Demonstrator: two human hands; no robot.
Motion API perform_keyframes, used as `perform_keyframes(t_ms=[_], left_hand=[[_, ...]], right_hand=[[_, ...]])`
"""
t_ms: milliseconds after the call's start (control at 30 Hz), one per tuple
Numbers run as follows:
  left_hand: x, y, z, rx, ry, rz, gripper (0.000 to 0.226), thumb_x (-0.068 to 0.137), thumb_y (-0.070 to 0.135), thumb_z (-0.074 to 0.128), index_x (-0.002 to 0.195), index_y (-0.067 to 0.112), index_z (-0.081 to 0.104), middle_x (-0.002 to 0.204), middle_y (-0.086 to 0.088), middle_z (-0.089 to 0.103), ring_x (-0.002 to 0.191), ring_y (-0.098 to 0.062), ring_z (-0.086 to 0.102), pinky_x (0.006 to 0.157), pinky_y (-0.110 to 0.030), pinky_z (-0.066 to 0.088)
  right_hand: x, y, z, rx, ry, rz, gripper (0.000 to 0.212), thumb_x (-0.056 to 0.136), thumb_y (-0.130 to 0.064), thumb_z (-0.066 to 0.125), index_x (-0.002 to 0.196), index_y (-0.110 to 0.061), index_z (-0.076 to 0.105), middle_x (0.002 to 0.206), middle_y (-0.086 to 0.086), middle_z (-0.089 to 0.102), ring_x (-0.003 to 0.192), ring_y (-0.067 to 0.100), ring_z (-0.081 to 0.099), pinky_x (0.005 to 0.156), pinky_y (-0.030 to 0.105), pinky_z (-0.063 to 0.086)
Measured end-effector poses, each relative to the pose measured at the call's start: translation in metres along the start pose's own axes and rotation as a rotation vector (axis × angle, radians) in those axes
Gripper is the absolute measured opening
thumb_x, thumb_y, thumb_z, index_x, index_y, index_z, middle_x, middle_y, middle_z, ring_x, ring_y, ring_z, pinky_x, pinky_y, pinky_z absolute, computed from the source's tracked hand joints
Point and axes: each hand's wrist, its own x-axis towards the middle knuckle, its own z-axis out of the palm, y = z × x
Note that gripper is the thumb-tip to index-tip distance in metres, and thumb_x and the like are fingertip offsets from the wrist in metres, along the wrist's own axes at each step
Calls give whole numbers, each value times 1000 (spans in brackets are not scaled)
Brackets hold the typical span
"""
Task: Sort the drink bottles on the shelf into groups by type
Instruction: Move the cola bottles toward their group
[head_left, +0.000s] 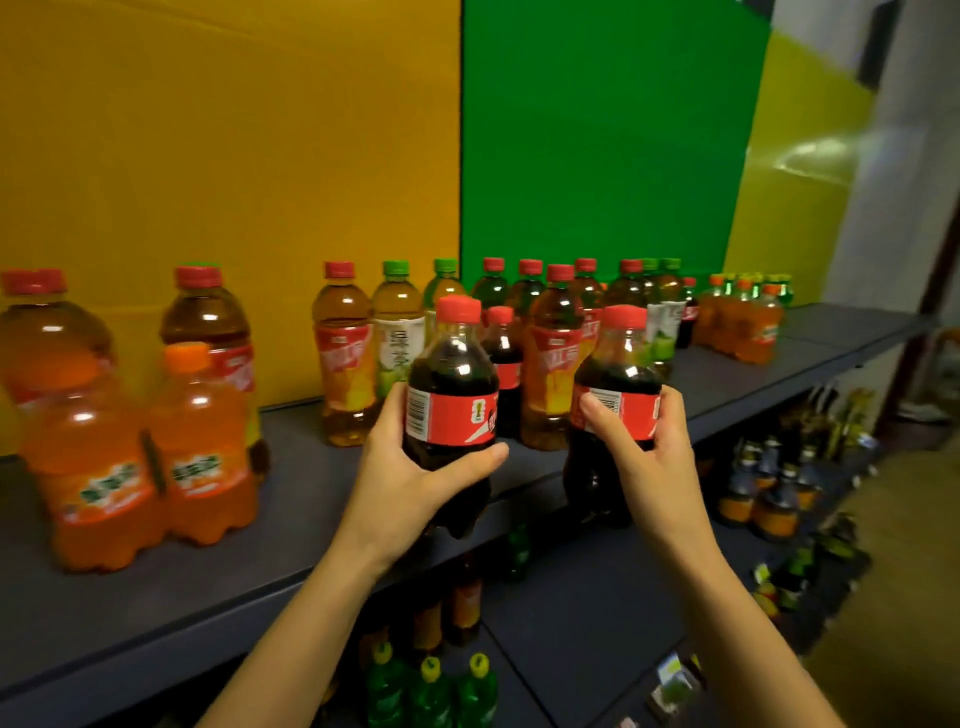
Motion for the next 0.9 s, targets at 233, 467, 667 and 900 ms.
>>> perform_keyframes(t_ms=[233,467,667,900], left_hand=[[31,-22,90,-9,-115,-3,61,55,29,84,105,40,51,101,16,66,94,2,63,75,-13,50],[72,-56,176,-48,-185,-16,62,62,21,84,110,39,49,106,15,63,95,4,61,75,-12,50],[122,-97,248,-75,-210,-46,59,62,20,84,107,39,49,103,18,63,94,7,61,72,-9,48],[180,-130,320,-104,-151,-85,64,61,21,84,115,32,52,106,12,65,95,0,63,75,-15,52]], right_hand=[[43,25,-71,-77,123,-8,72,60,-57,61,119,-20,43,94,-9,61,83,1,63,70,23,48],[96,63,-128,-146,190,2,50,76,-41,64,118,-24,42,96,-12,59,86,-2,59,68,17,45],[164,110,-176,-200,205,-15,48,77,-39,65,116,-24,42,94,-12,60,81,-4,60,64,16,46],[247,150,-223,-219,209,-18,47,79,-37,66,116,-24,40,92,-13,58,75,-15,58,59,9,47]])
